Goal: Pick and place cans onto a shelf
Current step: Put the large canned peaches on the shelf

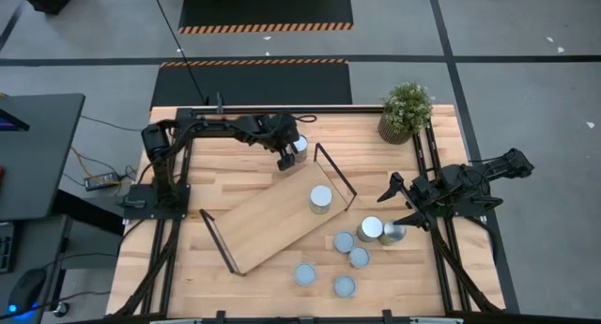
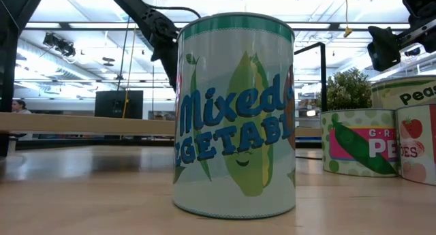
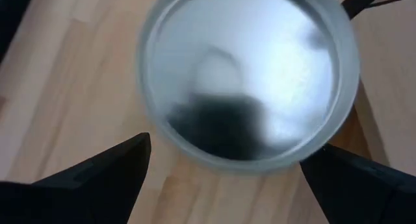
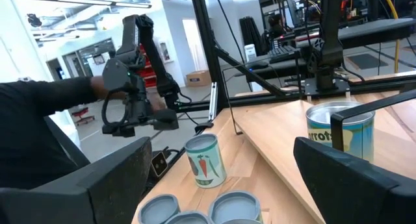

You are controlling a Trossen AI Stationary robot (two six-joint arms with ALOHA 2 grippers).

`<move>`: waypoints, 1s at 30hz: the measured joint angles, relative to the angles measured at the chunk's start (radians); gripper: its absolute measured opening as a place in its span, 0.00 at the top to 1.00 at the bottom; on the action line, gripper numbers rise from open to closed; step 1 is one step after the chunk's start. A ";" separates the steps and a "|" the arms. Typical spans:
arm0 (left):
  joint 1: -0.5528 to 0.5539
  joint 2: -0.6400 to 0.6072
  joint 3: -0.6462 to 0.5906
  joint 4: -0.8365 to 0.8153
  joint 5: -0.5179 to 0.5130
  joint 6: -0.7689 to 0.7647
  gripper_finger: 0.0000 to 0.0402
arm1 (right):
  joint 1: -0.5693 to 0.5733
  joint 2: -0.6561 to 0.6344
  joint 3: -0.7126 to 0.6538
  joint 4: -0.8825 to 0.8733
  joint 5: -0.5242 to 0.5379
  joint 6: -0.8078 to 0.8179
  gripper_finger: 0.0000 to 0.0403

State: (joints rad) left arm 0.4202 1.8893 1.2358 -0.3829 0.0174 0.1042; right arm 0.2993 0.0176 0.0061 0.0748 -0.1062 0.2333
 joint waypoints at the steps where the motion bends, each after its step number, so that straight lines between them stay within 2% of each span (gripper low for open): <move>1: 0.000 0.008 0.000 0.015 0.005 0.007 0.03 | 0.000 0.000 0.000 0.000 0.000 0.000 0.05; 12: 0.001 0.029 0.000 0.154 0.032 0.020 0.03 | 0.000 0.000 0.000 0.003 0.000 0.000 0.05; 17: 0.002 0.029 0.000 0.165 0.034 0.020 0.04 | 0.000 0.000 0.000 0.005 0.000 0.000 0.05; 26: 0.002 0.029 0.000 0.178 0.034 0.009 0.21 | 0.000 0.000 0.000 0.005 0.000 0.000 0.05; 30: 0.005 0.008 0.000 0.167 0.032 0.008 0.22 | 0.000 0.000 0.000 0.005 0.000 0.000 0.05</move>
State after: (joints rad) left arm 0.4248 1.8975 1.2358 -0.2159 0.0490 0.1127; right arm 0.2993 0.0176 0.0060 0.0799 -0.1062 0.2333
